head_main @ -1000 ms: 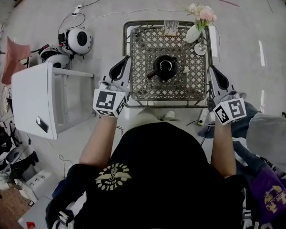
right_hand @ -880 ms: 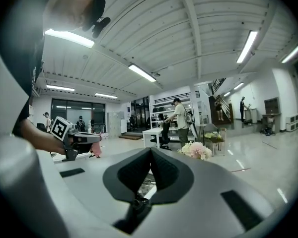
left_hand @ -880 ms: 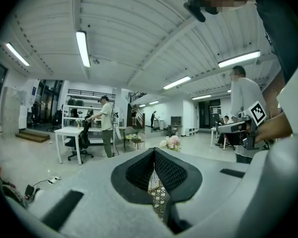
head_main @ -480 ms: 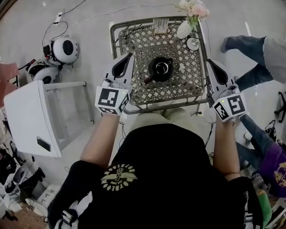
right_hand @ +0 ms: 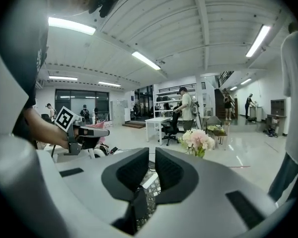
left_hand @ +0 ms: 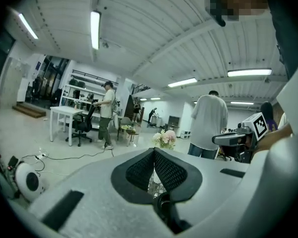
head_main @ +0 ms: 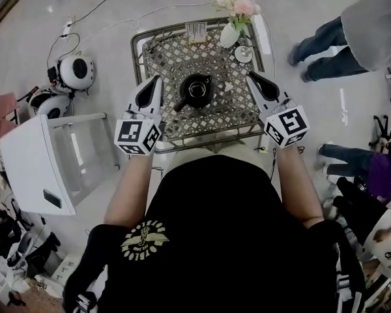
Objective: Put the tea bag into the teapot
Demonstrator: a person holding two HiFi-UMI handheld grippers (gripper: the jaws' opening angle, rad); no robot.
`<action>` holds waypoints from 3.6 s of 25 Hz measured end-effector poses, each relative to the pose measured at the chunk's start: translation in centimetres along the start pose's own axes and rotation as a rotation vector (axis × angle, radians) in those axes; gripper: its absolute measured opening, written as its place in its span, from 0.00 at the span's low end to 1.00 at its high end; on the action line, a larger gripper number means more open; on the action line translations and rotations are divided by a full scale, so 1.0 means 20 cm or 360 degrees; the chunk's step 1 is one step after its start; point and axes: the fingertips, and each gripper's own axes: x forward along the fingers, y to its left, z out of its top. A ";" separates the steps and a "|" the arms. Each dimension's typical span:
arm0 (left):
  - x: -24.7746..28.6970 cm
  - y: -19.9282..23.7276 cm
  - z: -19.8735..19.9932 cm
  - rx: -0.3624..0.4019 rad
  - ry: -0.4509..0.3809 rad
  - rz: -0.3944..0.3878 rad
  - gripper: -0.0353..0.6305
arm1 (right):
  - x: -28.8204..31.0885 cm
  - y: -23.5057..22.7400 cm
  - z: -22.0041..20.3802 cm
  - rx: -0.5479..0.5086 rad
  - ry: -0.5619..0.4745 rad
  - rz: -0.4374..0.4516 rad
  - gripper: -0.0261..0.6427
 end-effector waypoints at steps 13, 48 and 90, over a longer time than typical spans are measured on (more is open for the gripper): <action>-0.06 -0.08 0.00 0.0093 -0.0020 0.0213 0.05 | 0.10 -0.09 -0.40 0.0067 0.0227 0.0235 0.22; -0.60 -0.08 -0.22 0.0016 0.0199 0.0744 0.05 | 0.50 -0.20 -1.80 -0.0179 0.1107 0.0528 0.28; -0.19 -0.09 0.23 0.0223 -0.0063 0.0332 0.05 | -0.03 -0.25 -0.24 0.0046 0.0159 0.0157 0.07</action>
